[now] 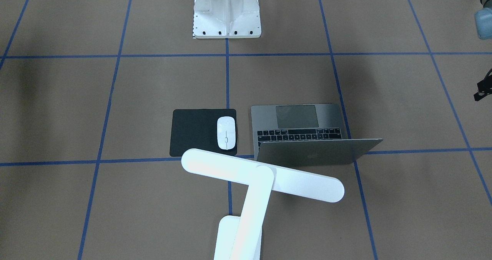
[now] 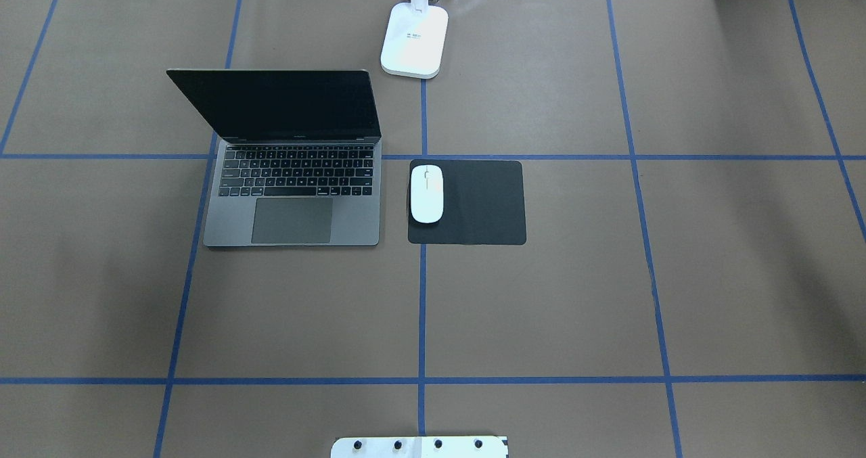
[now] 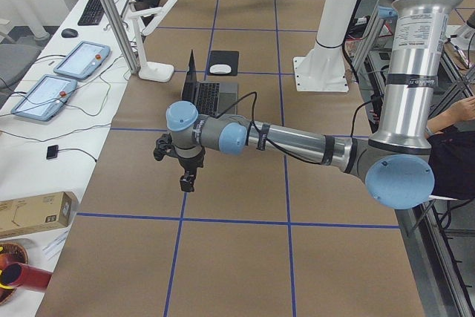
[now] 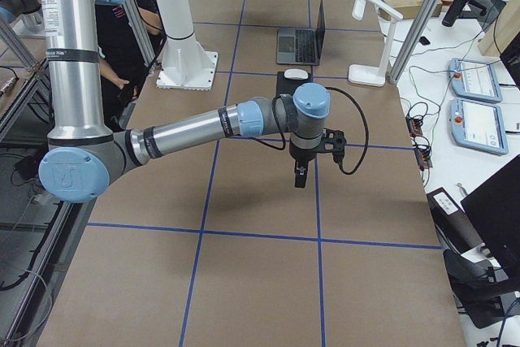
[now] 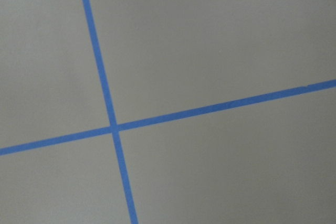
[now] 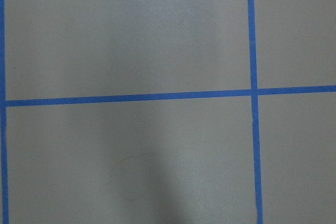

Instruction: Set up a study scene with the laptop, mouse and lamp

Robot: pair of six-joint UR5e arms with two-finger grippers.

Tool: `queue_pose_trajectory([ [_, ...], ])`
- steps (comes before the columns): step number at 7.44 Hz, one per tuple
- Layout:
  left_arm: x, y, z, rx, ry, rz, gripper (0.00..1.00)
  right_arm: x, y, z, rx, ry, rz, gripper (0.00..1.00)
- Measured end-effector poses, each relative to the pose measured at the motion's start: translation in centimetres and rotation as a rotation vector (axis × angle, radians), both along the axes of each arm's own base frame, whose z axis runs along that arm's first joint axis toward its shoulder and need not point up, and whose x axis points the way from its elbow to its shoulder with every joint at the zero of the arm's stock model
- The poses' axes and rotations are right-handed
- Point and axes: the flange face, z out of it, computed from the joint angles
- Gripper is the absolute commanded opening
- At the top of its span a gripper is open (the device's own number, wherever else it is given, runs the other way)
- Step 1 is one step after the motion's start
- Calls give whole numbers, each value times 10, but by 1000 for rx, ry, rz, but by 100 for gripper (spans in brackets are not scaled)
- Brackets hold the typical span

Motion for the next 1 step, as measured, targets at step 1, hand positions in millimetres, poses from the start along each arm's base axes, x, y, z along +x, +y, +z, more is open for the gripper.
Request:
queue_pose_trajectory([
  [1,-5,10,10,-5,1,-6,100,2,1,1,-1,1,3,100],
])
